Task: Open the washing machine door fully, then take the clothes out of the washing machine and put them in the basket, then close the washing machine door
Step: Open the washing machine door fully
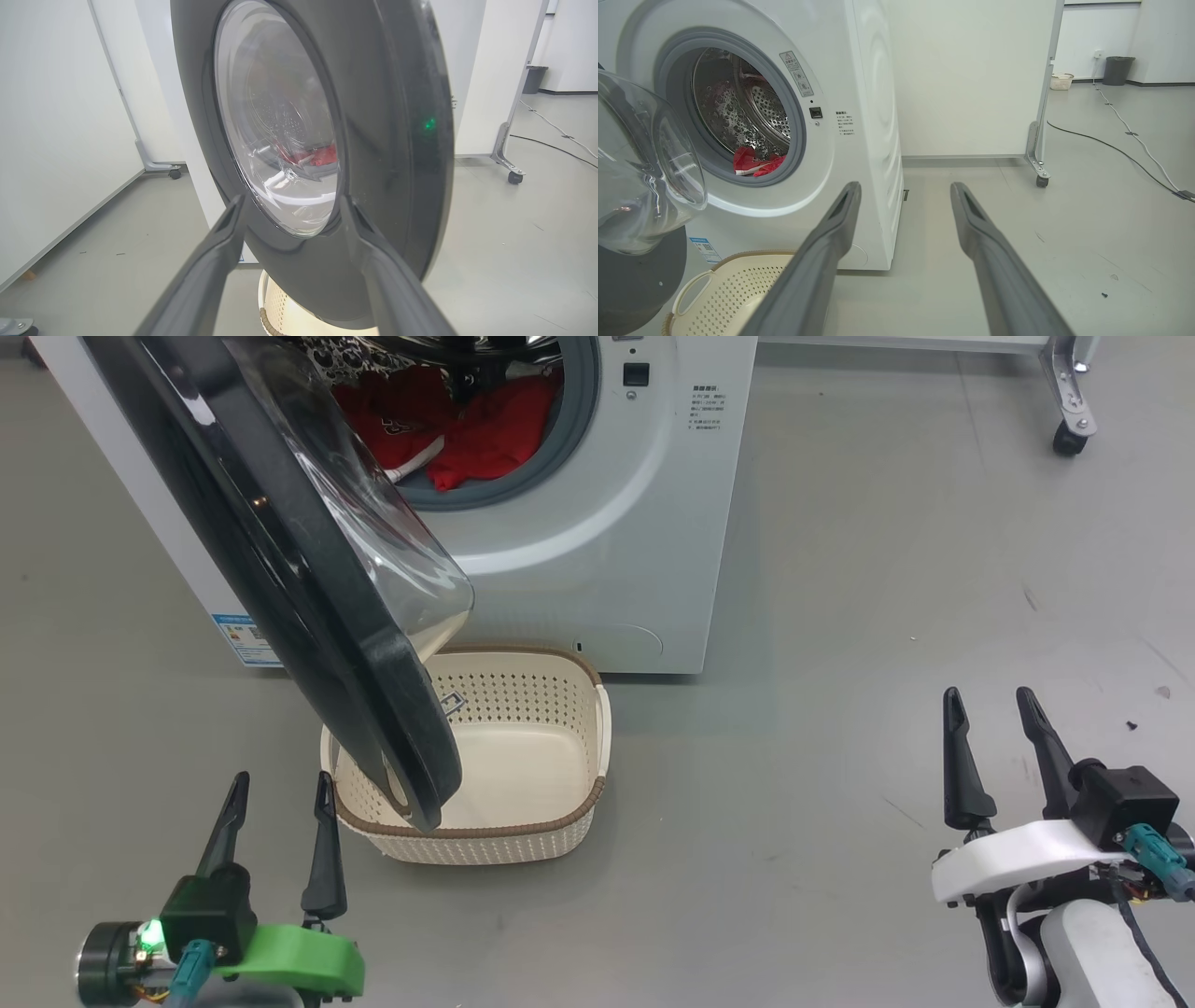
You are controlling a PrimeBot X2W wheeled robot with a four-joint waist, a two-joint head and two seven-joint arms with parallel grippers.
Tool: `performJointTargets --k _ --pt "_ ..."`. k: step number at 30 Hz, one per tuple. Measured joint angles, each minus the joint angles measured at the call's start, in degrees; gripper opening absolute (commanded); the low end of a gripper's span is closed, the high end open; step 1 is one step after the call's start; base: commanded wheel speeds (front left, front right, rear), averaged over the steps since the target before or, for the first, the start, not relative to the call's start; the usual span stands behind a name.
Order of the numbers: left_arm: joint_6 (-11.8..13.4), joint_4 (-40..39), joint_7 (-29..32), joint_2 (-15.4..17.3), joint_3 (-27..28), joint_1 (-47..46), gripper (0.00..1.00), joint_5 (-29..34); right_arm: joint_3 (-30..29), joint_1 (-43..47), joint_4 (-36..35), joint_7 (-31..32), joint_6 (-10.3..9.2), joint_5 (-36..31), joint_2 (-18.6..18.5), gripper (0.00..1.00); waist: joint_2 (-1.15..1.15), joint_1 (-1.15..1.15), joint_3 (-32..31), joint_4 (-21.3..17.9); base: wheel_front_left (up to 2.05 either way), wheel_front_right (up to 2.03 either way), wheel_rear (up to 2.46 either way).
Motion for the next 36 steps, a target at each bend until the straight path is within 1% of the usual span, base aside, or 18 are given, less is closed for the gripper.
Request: performJointTargets --k 5,16,18,24,26,32,33,34,35,36 --pt "-0.1 0.0 0.0 -0.2 0.1 0.0 1.0 0.2 -0.5 0.0 -0.1 0.0 0.66 -0.5 0.3 1.0 0.0 0.0 0.0 0.0 0.0 0.0 0.0" --pt "-0.4 0.3 0.0 -0.3 0.3 0.0 1.0 0.2 -1.5 0.5 -0.1 0.0 1.24 -1.4 1.0 1.0 0.0 0.0 0.0 0.1 0.0 0.0 0.0" --pt "-0.4 0.3 0.0 -0.3 0.4 0.0 1.0 0.2 -1.7 0.8 -0.1 0.0 1.7 -1.4 1.1 1.0 0.0 0.0 0.0 0.1 0.0 0.0 0.0" --pt "-0.4 0.4 0.0 -0.4 0.5 0.0 1.0 0.2 -1.9 1.0 -0.1 0.0 1.76 -2.2 1.4 1.0 0.0 0.0 -0.1 0.1 0.0 0.0 0.0" --pt "-0.5 0.4 0.0 -0.4 0.6 0.0 1.0 0.2 -2.1 1.0 -0.1 0.0 2.25 -2.4 1.5 1.0 0.0 0.0 -0.1 0.1 0.0 0.0 0.0" --pt "-0.8 0.5 0.0 -0.4 0.6 0.0 1.0 0.2 -2.5 1.0 0.0 0.0 2.81 -3.3 1.8 1.0 0.0 0.0 -0.1 0.0 0.0 0.0 0.0" --pt "-0.9 0.6 0.0 -0.4 0.6 0.0 0.49 0.2 -2.5 1.1 0.0 0.0 2.88 -3.5 1.9 1.0 0.0 0.0 -0.1 0.0 0.0 0.0 0.0" --pt "-0.9 0.7 0.0 -0.4 0.6 0.0 0.27 0.2 -2.5 1.1 0.1 0.0 2.89 -3.6 1.9 1.0 0.0 0.0 -0.1 0.0 0.0 0.0 0.0" --pt "-1.0 0.9 0.0 -0.4 0.5 0.0 0.0 0.2 -2.5 1.1 0.1 0.0 2.9 -3.8 2.0 1.0 0.0 0.0 -0.1 0.0 0.0 0.0 0.0" --pt "-1.2 1.0 0.0 -0.4 0.5 0.0 0.0 0.2 -2.5 1.1 0.2 0.0 2.92 -3.9 2.0 1.0 0.0 0.0 -0.1 0.0 0.0 0.0 0.0"
